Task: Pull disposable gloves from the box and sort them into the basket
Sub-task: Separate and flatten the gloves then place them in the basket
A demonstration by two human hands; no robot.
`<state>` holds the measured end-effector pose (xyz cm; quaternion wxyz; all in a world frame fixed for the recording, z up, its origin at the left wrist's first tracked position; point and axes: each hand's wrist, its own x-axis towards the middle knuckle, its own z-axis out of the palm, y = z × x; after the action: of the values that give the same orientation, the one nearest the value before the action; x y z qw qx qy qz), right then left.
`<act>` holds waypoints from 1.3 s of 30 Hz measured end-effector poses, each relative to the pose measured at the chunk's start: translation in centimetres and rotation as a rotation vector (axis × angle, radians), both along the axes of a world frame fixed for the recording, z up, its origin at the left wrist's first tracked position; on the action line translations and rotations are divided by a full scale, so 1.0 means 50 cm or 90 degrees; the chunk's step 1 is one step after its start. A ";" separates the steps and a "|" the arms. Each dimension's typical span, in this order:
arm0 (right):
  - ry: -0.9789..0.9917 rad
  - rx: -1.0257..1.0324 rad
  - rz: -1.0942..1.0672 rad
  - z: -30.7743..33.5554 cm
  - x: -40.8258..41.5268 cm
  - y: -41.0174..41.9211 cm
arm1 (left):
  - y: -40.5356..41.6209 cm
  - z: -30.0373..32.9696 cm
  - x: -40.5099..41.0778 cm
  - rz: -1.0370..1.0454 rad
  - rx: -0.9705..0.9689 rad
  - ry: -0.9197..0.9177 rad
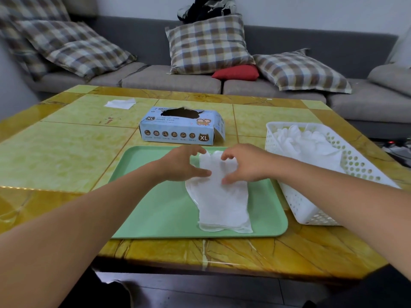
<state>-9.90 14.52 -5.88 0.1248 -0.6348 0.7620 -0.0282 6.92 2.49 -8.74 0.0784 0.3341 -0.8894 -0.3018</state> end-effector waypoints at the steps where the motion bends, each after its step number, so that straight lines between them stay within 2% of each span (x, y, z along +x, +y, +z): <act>1: 0.058 0.070 -0.016 -0.006 -0.009 0.002 | 0.005 -0.002 -0.001 -0.038 -0.022 -0.031; 4: 0.079 0.171 -0.047 -0.013 -0.021 0.005 | 0.016 -0.020 -0.006 -0.122 -0.054 -0.143; 7: 0.097 0.191 -0.062 -0.008 -0.028 0.009 | 0.022 -0.032 -0.011 -0.168 -0.098 -0.174; 9: 0.100 0.191 -0.055 -0.007 -0.029 0.017 | 0.023 -0.033 -0.013 -0.182 -0.122 -0.184; 11: 0.086 0.133 -0.016 0.003 -0.021 0.034 | 0.023 -0.025 -0.010 -0.182 -0.132 -0.192; 14: 0.000 0.042 0.125 0.029 0.003 0.065 | 0.024 0.000 0.005 -0.143 -0.195 -0.154; 16: -0.084 0.076 0.202 0.037 0.022 0.086 | 0.028 0.025 0.020 -0.145 -0.233 -0.058; 18: -0.086 0.130 0.237 0.030 0.037 0.100 | 0.041 0.044 0.034 -0.209 -0.207 0.015; 19: -0.061 0.141 0.250 0.022 0.041 0.102 | 0.052 0.051 0.039 -0.258 -0.183 0.009; 23: -0.030 0.147 0.266 -0.001 0.039 0.110 | 0.087 0.022 0.043 -0.375 -0.112 -0.113; 28: -0.052 0.161 0.259 0.001 0.033 0.127 | 0.084 0.011 0.051 -0.353 -0.043 -0.104; 33: 0.037 0.090 0.275 -0.029 0.052 0.114 | 0.102 0.022 0.055 -0.325 0.022 -0.130; 35: -0.021 0.073 0.242 -0.023 0.044 0.112 | 0.108 0.025 0.058 -0.352 -0.025 -0.189; 36: -0.102 0.066 0.199 -0.014 0.038 0.112 | 0.108 0.024 0.059 -0.352 -0.079 -0.186; 37: -0.209 0.065 0.146 -0.004 0.031 0.111 | 0.110 0.020 0.060 -0.338 -0.129 -0.139; 39: -0.427 0.059 0.052 0.015 0.017 0.112 | 0.111 0.017 0.056 -0.271 -0.148 0.052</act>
<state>-9.03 20.14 -5.11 0.3980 -0.6141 0.6529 -0.1957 9.73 8.03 -7.88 0.0868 0.1157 -0.9647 -0.2202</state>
